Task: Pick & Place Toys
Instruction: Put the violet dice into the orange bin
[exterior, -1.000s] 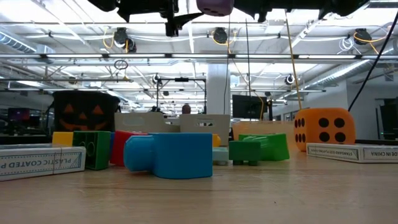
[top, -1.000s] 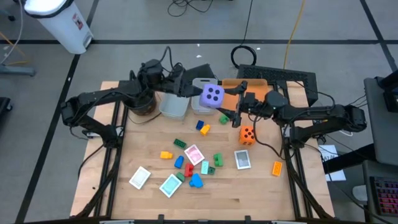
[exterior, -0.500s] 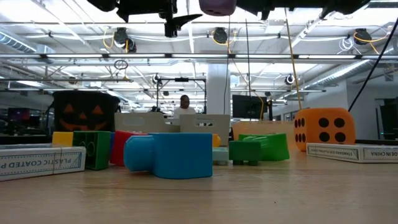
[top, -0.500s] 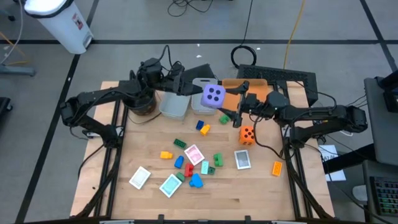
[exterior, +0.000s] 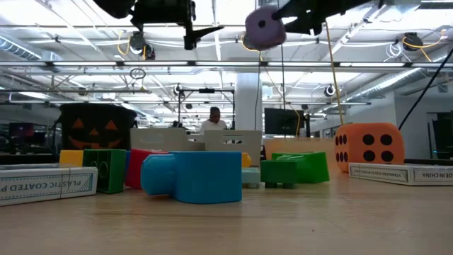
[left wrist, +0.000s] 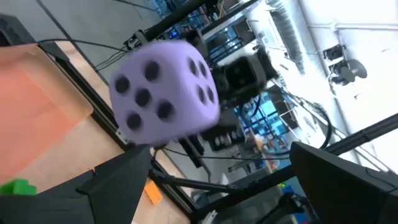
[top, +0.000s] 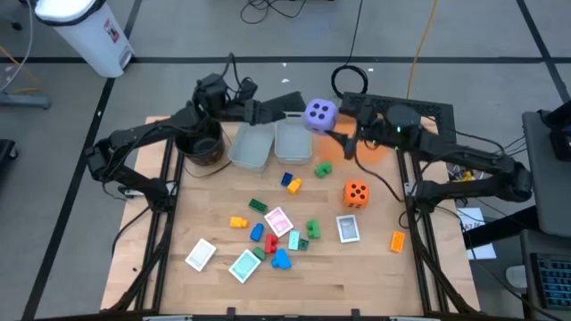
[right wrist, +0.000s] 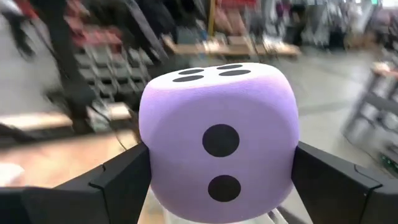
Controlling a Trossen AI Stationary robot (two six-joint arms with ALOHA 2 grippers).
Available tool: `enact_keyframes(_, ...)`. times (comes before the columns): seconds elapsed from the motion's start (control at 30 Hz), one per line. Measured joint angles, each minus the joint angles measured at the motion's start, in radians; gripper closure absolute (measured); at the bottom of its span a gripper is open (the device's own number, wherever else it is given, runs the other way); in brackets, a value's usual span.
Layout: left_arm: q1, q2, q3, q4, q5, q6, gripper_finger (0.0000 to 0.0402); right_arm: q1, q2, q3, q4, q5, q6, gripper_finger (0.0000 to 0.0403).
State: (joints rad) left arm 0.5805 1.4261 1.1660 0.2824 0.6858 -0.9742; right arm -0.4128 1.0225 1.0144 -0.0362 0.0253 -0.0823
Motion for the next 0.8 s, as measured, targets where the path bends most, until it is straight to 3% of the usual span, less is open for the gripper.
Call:
enact_keyframes(0.23,0.059,0.000,0.000,-0.001,0.022,0.087,0.0011,-0.171,0.101,0.271,-0.455,-0.030,-0.045,0.0074)
enact_keyframes(0.43,0.101,0.000,0.000,-0.001,0.091,0.116,0.0011,-0.274,0.247,0.469,-0.714,-0.028,-0.115,0.0074)
enact_keyframes(0.8,0.147,0.000,0.000,-0.001,0.294,0.134,0.0011,-0.342,0.556,0.729,-1.145,-0.027,-0.222,0.0074)
